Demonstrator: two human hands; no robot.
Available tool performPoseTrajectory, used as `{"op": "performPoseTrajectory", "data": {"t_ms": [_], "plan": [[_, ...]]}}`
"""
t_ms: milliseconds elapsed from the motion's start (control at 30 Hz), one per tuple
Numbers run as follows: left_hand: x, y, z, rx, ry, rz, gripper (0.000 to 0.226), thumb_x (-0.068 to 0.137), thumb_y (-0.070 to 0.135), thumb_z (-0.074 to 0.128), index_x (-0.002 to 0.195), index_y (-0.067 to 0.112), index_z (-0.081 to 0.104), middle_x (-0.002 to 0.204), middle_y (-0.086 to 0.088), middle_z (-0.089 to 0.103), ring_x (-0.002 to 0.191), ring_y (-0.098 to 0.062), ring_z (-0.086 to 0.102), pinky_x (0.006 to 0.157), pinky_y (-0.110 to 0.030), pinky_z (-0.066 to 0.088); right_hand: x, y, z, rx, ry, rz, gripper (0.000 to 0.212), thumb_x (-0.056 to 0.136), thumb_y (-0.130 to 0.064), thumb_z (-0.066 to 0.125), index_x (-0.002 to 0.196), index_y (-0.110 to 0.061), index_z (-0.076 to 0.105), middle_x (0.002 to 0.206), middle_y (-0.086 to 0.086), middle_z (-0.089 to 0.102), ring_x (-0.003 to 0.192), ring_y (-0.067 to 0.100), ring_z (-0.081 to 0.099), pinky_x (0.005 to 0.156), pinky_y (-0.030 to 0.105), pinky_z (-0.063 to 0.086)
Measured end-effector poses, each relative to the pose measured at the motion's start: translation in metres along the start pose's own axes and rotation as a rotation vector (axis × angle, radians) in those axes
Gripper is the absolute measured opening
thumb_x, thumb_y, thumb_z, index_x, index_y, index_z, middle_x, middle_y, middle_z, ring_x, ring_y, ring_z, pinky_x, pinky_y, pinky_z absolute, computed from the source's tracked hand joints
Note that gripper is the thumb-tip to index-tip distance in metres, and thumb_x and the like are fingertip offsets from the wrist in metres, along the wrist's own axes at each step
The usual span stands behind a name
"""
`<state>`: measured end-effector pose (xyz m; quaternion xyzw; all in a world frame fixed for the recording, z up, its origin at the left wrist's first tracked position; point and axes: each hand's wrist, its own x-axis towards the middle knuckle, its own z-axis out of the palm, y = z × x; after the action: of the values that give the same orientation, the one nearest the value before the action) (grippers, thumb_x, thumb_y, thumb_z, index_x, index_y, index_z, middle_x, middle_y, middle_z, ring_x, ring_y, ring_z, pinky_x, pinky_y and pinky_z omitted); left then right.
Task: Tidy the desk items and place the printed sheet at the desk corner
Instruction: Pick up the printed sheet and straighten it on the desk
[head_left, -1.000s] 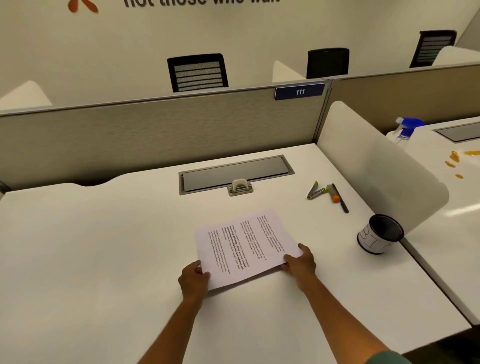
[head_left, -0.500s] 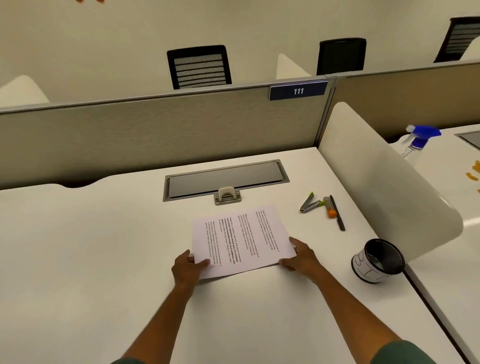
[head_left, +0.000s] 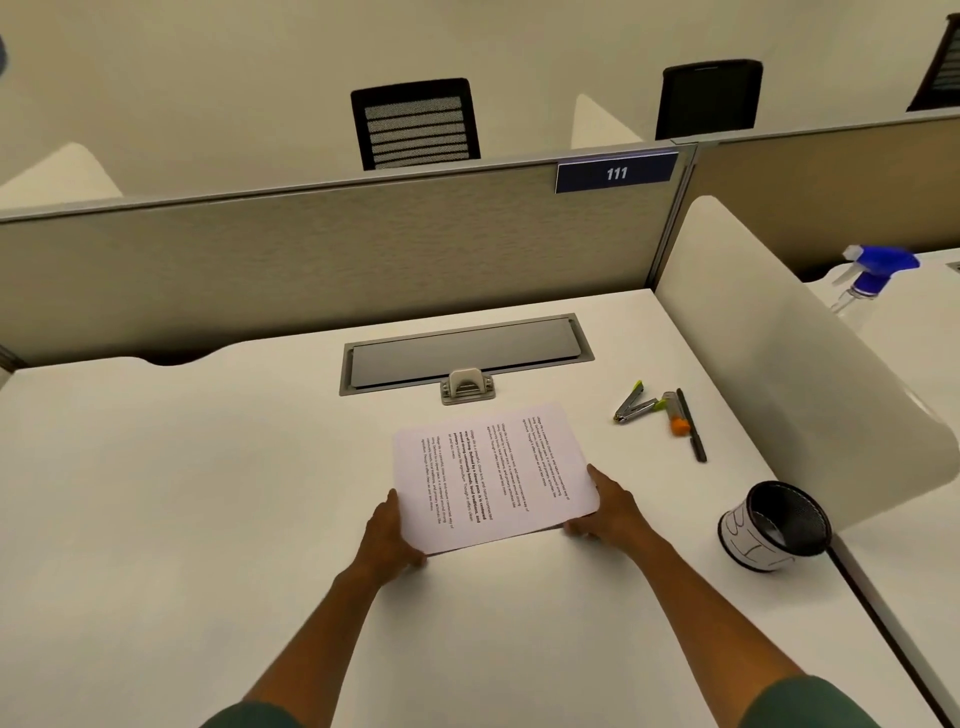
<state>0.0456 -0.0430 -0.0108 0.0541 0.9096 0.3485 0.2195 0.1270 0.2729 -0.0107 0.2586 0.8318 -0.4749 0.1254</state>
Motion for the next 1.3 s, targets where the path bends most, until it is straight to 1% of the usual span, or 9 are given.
{"op": "performPoseTrajectory", "data": {"t_ms": [100,167,333,433,533,767,900,1000,1300], "plan": [[0.003,-0.001,0.001,0.002,0.009,-0.018,0.069,0.051,-0.003,0.084,0.087,0.033,0.037,0.082,0.016,0.050,0.069,0.004,0.049,0.043,-0.007,0.038,-0.001,0.001,0.001,0.007,0.019,-0.001,0.051,0.062,-0.010,0.079,0.103,-0.026,0.053,0.088,-0.001,0.067,0.060,0.008,0.060,0.047,0.016,0.047],[0.004,-0.003,0.001,0.022,0.004,-0.018,0.065,0.051,-0.002,0.083,0.090,0.029,0.042,0.083,0.013,0.052,0.070,0.001,0.051,0.044,-0.008,0.038,0.000,0.001,0.002,0.015,0.026,0.005,0.051,0.064,-0.010,0.080,0.104,-0.025,0.052,0.087,-0.002,0.066,0.059,0.005,0.059,0.046,0.014,0.046],[0.009,-0.005,0.000,0.100,-0.027,0.004,0.067,0.051,0.005,0.084,0.108,0.010,0.049,0.105,-0.004,0.057,0.093,-0.022,0.055,0.065,-0.022,0.044,0.002,0.001,0.002,-0.008,0.012,0.014,0.067,0.061,-0.012,0.083,0.119,-0.020,0.050,0.103,0.003,0.066,0.075,0.016,0.060,0.054,0.021,0.052],[0.011,-0.007,-0.001,0.099,-0.033,0.016,0.066,0.052,0.004,0.082,0.110,0.008,0.051,0.110,-0.006,0.059,0.097,-0.024,0.056,0.071,-0.028,0.046,0.004,0.003,0.003,-0.015,0.030,0.010,0.066,0.060,-0.013,0.083,0.118,-0.020,0.053,0.106,0.004,0.067,0.077,0.017,0.061,0.060,0.030,0.059],[0.013,-0.007,-0.002,0.085,-0.027,0.019,0.064,0.053,0.002,0.079,0.110,0.008,0.051,0.110,-0.006,0.060,0.098,-0.025,0.057,0.075,-0.033,0.050,0.004,0.003,0.005,-0.003,0.035,0.012,0.079,0.060,-0.013,0.084,0.130,-0.018,0.049,0.108,0.002,0.064,0.085,0.020,0.063,0.061,0.027,0.057],[0.012,-0.004,-0.003,0.035,-0.030,0.006,0.069,0.053,0.004,0.081,0.113,0.012,0.049,0.110,-0.004,0.061,0.098,-0.024,0.056,0.077,-0.029,0.047,0.005,0.005,0.005,-0.004,0.029,0.005,0.083,0.059,-0.016,0.086,0.130,-0.020,0.044,0.098,-0.007,0.062,0.076,0.017,0.065,0.064,0.030,0.060],[0.012,-0.004,-0.003,0.049,-0.020,-0.003,0.059,0.054,-0.001,0.074,0.109,0.009,0.054,0.110,-0.006,0.064,0.096,-0.024,0.057,0.072,-0.028,0.045,0.007,0.006,0.005,-0.001,0.025,0.012,0.102,0.060,-0.015,0.089,0.146,-0.016,0.035,0.126,0.005,0.058,0.092,0.021,0.063,0.064,0.026,0.059],[0.012,-0.006,-0.003,0.018,-0.010,0.001,0.056,0.057,-0.001,0.073,0.108,0.011,0.055,0.110,-0.005,0.064,0.096,-0.024,0.057,0.074,-0.030,0.048,0.007,0.006,0.006,-0.008,0.031,0.020,0.109,0.059,-0.014,0.091,0.150,-0.014,0.030,0.133,0.007,0.052,0.101,0.023,0.059,0.063,0.024,0.058],[0.008,-0.001,-0.006,0.004,-0.012,0.015,0.056,0.060,-0.002,0.075,0.111,0.009,0.053,0.108,-0.005,0.063,0.099,-0.027,0.059,0.080,-0.036,0.052,0.009,0.008,0.009,-0.046,0.046,0.028,0.104,0.058,-0.018,0.090,0.146,-0.015,0.034,0.113,-0.002,0.056,0.087,0.017,0.060,0.059,0.024,0.057]]}}
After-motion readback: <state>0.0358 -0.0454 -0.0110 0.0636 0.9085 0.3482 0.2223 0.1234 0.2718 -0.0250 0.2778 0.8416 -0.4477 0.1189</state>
